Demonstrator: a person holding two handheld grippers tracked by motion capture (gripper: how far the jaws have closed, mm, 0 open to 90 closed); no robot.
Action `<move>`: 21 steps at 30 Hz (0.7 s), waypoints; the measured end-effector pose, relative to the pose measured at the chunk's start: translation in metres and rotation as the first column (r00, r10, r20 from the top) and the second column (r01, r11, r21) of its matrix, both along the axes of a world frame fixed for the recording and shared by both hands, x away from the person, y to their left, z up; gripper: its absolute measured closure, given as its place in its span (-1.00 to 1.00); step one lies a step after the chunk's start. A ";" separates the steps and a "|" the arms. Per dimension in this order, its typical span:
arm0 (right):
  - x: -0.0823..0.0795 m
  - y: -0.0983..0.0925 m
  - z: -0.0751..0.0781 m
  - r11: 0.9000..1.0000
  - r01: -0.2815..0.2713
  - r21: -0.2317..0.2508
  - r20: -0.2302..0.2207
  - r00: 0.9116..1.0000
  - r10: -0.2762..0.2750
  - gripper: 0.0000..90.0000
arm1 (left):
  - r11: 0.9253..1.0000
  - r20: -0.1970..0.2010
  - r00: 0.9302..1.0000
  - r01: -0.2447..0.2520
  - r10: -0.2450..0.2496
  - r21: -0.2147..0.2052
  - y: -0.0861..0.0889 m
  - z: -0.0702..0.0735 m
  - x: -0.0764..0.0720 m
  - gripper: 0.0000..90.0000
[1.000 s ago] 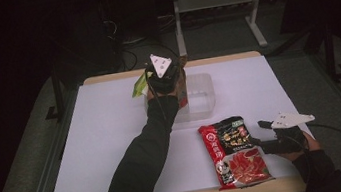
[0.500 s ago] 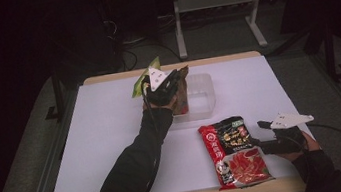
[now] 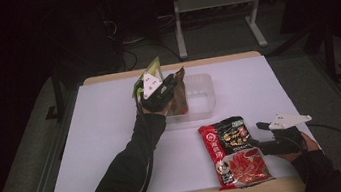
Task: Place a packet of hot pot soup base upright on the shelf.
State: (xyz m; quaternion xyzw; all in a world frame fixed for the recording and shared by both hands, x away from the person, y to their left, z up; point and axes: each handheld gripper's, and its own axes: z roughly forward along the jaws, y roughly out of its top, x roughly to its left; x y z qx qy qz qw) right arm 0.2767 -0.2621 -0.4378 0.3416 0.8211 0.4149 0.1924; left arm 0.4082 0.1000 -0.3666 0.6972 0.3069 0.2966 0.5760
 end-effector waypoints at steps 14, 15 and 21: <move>0.000 0.002 -0.003 0.999 -0.042 0.017 -0.043 0.998 0.042 -0.16 | 0.995 0.050 0.995 0.084 -0.086 0.044 0.027 0.008 -0.032 0.25; 0.000 0.002 -0.003 0.999 -0.043 0.016 -0.048 0.998 0.044 -0.16 | 0.994 0.050 0.994 0.098 -0.101 0.052 0.030 0.008 -0.035 0.24; -0.002 0.004 -0.004 0.999 -0.050 0.012 -0.064 0.997 0.051 -0.16 | 0.986 0.044 0.989 0.139 -0.143 0.095 0.048 0.004 -0.056 0.10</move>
